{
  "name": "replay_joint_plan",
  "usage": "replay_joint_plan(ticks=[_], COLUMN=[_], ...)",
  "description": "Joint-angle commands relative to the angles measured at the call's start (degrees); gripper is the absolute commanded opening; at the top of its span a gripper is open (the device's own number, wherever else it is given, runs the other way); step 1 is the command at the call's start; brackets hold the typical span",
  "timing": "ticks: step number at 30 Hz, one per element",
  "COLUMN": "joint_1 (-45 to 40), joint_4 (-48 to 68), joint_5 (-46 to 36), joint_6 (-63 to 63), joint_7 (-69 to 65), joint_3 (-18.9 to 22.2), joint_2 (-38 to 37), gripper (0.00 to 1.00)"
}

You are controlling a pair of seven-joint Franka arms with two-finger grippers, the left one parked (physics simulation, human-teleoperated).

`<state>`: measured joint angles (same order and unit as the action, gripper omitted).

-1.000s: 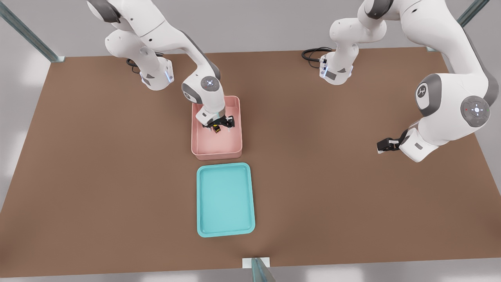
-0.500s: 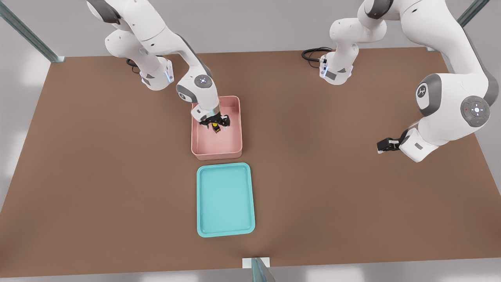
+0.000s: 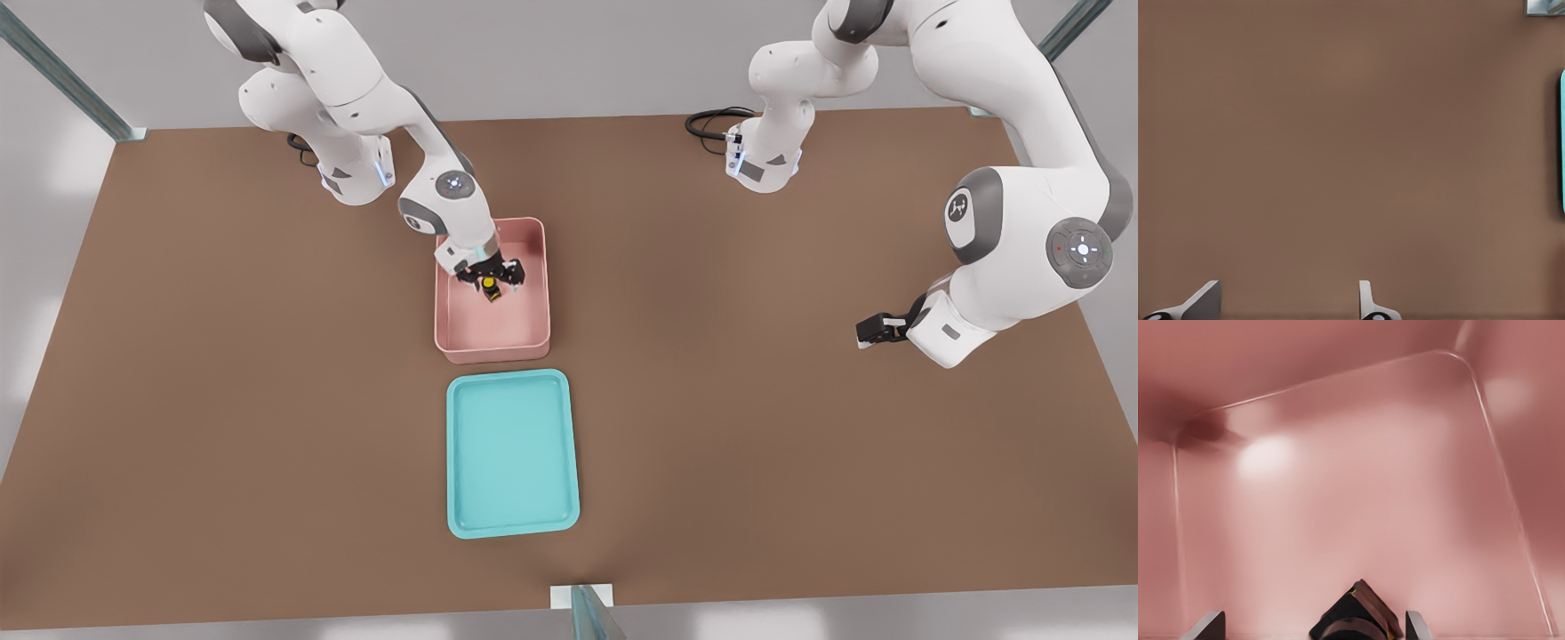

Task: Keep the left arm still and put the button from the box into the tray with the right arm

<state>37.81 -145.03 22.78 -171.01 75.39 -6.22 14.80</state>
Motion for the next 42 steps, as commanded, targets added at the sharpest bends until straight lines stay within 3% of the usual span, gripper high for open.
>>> replay_joint_plan(ticks=[1,5,6,8,13,17,23,25,27,28,30,34,38,42], joint_1=[0.0,-0.3,-0.3,-0.4,-0.4,-0.5,-1.1,-0.7,-0.8,-0.8,-0.8,-1.3,-2.2,-2.2], joint_4=[-0.2,-2.0,-2.0,-2.2,-2.2,-1.3,4.1,8.0,19.6,24.4,30.6,39.9,60.9,70.8], joint_5=[0.9,2.1,2.2,3.8,3.8,3.8,1.7,-14.2,-20.7,-24.8,-25.6,-25.8,-31.4,-33.9], joint_6=[-1.7,-5.0,-5.0,-5.1,-5.1,-3.7,10.9,19.0,33.4,39.4,45.5,46.9,53.0,52.6], joint_7=[4.3,4.3,4.2,4.3,4.3,4.0,2.5,-10.7,-19.3,-25.7,-31.1,-44.8,-48.1,-46.8], joint_3=[0.0,0.2,0.2,0.7,1.1,2.1,2.0,0.7,1.6,4.0,6.9,14.7,15.6,15.4], joint_2=[0.0,0.0,0.0,0.1,0.0,-0.6,-2.5,-4.4,-4.8,-4.8,-4.5,4.2,19.6,28.3], gripper=[1.0,1.0,0.92,0.85,0.49,0.48,0.44,0.44,0.44,0.44,0.44,0.44,0.44,0.44])
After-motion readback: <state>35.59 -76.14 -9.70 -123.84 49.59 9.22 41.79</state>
